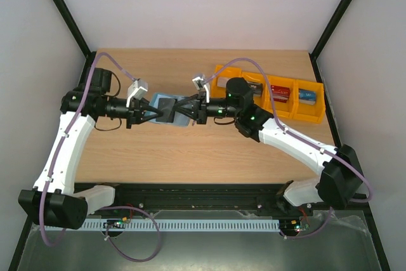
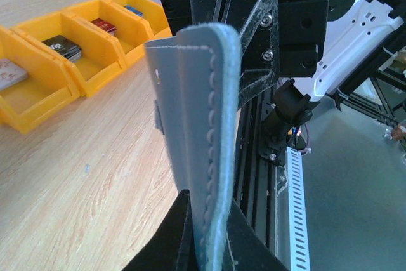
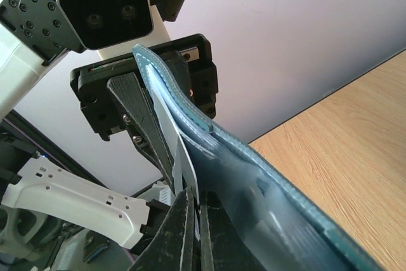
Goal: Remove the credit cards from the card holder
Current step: Remove the credit card from the card holder.
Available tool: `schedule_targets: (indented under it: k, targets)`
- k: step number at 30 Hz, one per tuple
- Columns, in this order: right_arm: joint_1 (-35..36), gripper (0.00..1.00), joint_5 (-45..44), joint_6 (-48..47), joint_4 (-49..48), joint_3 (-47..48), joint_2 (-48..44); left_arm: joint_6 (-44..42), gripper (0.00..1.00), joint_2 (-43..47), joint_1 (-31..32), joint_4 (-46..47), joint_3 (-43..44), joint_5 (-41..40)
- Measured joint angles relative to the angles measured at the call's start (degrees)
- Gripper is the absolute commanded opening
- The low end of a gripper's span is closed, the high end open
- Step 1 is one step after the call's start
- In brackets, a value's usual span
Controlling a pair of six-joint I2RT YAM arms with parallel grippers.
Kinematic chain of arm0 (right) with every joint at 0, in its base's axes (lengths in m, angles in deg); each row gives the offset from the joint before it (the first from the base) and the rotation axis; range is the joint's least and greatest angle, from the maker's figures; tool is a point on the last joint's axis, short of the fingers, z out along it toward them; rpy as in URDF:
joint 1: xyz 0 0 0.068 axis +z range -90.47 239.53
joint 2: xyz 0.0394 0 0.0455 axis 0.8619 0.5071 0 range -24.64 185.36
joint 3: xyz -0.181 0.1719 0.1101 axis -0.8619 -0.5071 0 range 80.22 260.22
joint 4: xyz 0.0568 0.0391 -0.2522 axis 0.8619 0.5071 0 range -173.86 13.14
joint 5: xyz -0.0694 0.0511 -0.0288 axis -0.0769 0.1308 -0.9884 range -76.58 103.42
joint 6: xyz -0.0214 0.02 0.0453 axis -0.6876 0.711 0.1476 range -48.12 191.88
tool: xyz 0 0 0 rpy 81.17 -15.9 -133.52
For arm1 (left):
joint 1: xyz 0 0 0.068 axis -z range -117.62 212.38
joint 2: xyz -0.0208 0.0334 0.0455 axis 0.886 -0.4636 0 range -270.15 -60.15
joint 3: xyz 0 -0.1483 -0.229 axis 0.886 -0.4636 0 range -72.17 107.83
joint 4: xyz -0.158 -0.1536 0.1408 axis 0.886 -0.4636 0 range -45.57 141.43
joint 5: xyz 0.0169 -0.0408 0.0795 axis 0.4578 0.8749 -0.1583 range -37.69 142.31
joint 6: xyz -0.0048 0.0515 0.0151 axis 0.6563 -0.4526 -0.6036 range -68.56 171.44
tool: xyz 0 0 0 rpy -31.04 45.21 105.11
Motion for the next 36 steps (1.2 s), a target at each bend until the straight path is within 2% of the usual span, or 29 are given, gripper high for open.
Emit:
schedule_targets:
  k: [6, 11, 18, 22, 25, 30, 36]
  targets:
    - [-0.13, 0.02, 0.50, -1.27, 0.50, -0.09, -0.70, 0.55, 0.02, 0.15, -0.15, 0.07, 0.00, 0.85]
    - [-0.22, 0.09, 2.29, 1.18, -1.90, -0.87, -0.28, 0.57, 0.02, 0.20, -0.26, -0.04, -0.26, 1.57]
    - [0.48, 0.11, 2.99, 3.63, -4.83, -1.68, 1.53, 0.59, 0.02, 0.24, -1.01, 0.09, -0.26, 2.58]
    - [1.09, 0.02, 3.34, 4.55, -5.97, -1.90, 2.27, 0.70, 0.02, 0.39, -1.29, 0.24, -0.33, 3.26]
    - [1.31, 0.02, 3.80, 5.29, -7.52, -2.47, 2.34, 0.83, 0.04, 0.46, -1.55, 0.31, -0.48, 3.43]
    - [0.85, 0.02, 3.74, 5.62, -8.59, -3.26, 2.14, 1.73, 0.15, 0.46, -1.88, 0.92, -0.98, 3.80]
    - [-1.01, 0.02, 2.93, 2.97, -3.78, -4.28, -1.01, 2.08, 0.14, 0.52, -2.38, 2.08, -1.42, 4.44]
